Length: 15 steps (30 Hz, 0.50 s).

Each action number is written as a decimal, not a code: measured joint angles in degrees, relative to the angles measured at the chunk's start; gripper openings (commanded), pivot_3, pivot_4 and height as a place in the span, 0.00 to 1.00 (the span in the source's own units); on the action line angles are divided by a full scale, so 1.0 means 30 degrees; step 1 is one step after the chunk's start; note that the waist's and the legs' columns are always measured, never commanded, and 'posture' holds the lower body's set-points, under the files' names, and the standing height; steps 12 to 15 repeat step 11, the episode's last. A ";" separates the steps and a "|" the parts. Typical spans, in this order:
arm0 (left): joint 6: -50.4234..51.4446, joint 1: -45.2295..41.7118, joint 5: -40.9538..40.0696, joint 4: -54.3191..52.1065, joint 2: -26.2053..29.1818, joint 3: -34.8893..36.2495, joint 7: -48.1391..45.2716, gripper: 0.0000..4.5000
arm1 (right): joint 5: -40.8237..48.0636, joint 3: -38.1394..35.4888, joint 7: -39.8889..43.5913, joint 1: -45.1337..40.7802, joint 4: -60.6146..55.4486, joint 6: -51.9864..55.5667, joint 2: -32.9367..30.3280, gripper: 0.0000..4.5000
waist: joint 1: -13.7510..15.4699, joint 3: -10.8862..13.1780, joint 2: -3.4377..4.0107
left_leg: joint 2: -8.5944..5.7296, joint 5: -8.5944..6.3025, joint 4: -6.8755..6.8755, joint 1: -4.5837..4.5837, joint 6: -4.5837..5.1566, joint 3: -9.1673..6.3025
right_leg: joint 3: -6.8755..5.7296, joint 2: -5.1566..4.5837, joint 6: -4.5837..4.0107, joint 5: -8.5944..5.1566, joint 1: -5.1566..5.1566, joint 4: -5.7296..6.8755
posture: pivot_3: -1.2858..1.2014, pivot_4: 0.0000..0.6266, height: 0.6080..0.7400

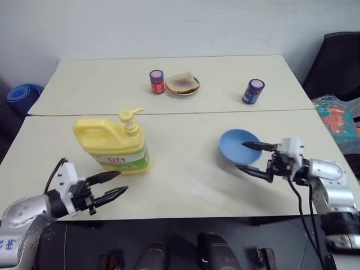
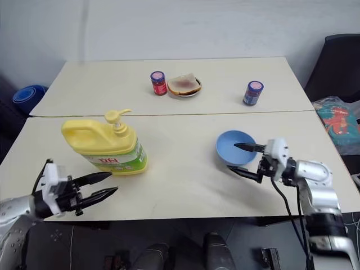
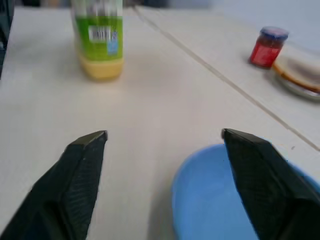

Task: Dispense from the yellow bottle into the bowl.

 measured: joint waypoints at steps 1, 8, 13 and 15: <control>-0.0319 0.0314 0.0258 0.0168 -0.0245 0.0239 0.0176 0.88 | 0.0303 -0.0283 -0.0305 0.1095 -0.1177 0.0159 0.0065 1.00 | 0.0051 -0.0001 -0.0001 | -0.0001 -0.0005 0.0001 0.0006 0.0008 0.0000 | 0.0003 -0.0001 0.0000 0.0000 0.0014 -0.0004 | 0.52 0.24 1.00; -0.3182 0.0969 0.2568 0.1473 -0.1247 0.0637 0.1667 0.88 | -0.0143 -0.0631 -0.0760 0.6409 -0.4426 -0.1430 0.0521 1.00 | 0.0515 0.0001 -0.0013 | 0.0000 -0.0049 -0.0066 0.0312 0.0070 -0.0001 | 0.0001 -0.0001 0.0014 0.0007 0.0371 -0.0153 | 0.52 0.24 1.00; -0.4021 0.0925 0.3187 0.1607 -0.1362 0.0547 0.2003 0.88 | -0.0714 -0.0621 -0.1143 0.6753 -0.4393 -0.2239 0.0841 1.00 | 0.0483 0.0003 -0.0018 | 0.0002 -0.0058 -0.0065 0.0337 0.0081 -0.0001 | 0.0008 -0.0001 0.0014 0.0008 0.0394 -0.0155 | 0.52 0.24 1.00; -0.4021 0.0925 0.3187 0.1607 -0.1362 0.0547 0.2003 0.88 | -0.0714 -0.0621 -0.1143 0.6753 -0.4393 -0.2239 0.0841 1.00 | 0.0483 0.0003 -0.0018 | 0.0002 -0.0058 -0.0065 0.0337 0.0081 -0.0001 | 0.0008 -0.0001 0.0014 0.0008 0.0394 -0.0155 | 0.52 0.24 1.00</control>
